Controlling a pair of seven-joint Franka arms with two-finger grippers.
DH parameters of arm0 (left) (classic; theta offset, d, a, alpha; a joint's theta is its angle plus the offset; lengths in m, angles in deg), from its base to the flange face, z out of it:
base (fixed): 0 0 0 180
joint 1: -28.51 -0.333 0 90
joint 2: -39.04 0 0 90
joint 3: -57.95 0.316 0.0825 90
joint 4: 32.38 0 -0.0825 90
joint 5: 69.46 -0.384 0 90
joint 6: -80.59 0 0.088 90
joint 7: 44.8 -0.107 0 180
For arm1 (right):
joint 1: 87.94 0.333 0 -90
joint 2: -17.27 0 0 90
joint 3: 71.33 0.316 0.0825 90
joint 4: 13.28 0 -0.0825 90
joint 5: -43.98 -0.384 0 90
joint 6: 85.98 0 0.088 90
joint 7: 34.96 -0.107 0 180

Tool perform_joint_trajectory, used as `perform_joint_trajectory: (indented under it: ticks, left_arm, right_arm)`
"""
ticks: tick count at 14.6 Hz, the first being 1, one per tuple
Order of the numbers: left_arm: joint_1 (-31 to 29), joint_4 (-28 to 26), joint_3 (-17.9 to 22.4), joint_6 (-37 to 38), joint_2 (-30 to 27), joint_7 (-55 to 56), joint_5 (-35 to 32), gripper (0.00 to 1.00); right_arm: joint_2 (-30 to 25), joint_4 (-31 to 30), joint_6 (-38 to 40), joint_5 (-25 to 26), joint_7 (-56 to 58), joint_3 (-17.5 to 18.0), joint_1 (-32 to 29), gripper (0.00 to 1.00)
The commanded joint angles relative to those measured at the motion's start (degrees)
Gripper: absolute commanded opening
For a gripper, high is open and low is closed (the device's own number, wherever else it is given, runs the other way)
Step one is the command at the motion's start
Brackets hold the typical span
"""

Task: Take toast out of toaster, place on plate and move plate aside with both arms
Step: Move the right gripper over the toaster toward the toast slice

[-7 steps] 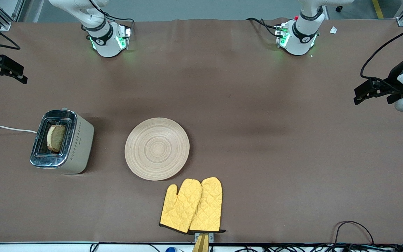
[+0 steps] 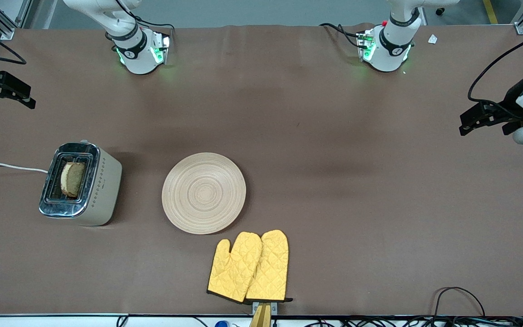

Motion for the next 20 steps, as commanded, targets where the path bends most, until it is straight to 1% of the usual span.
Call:
perform_joint_trajectory:
  ticks: [1, 4, 7, 11, 14, 16, 18, 20]
  left_arm:
    - [0.21, 0.45, -0.22, 0.98, -0.42, 1.39, -0.9, 1.0]
    - [0.3, 0.45, -0.22, 0.98, -0.42, 1.31, -1.16, 1.0]
    - [0.22, 0.45, -0.22, 0.98, -0.42, 1.31, -1.16, 1.0]
    - [0.21, 0.45, -0.22, 0.98, -0.42, 1.31, -1.16, 1.0]
    - [0.13, 0.45, -0.22, 0.98, -0.5, 1.31, -1.08, 1.0]
    - [0.21, 0.45, -0.22, 0.98, -0.42, 1.39, -1.16, 1.0]
    - [0.13, 0.45, -0.22, 0.98, -0.42, 1.31, -1.16, 1.0]
    - [0.13, 0.45, -0.22, 0.98, -0.42, 1.39, -1.16, 1.0]
  right_arm:
    - [2.05, -0.77, -1.44, -1.02, 0.15, 0.32, -1.07, 1.0]
    - [5.31, -4.44, -7.58, -1.11, 0.06, 0.23, -1.25, 1.0]
    - [5.66, -10.68, -15.4, -1.11, 0.06, 0.23, -1.69, 1.0]
    - [9.08, -14.12, -22.35, -1.11, 0.41, 0.23, -3.0, 1.0]
    - [11.63, -15.88, -25.96, -0.67, 0.58, 0.15, -3.0, 1.0]
    - [12.87, -16.76, -27.02, -0.67, 0.5, 0.15, -3.27, 1.0]
    - [15.23, -16.76, -27.81, -0.49, 0.5, 0.15, -3.09, 1.0]
    - [16.65, -16.76, -28.87, -0.4, 0.5, 0.15, -3.27, 0.96]
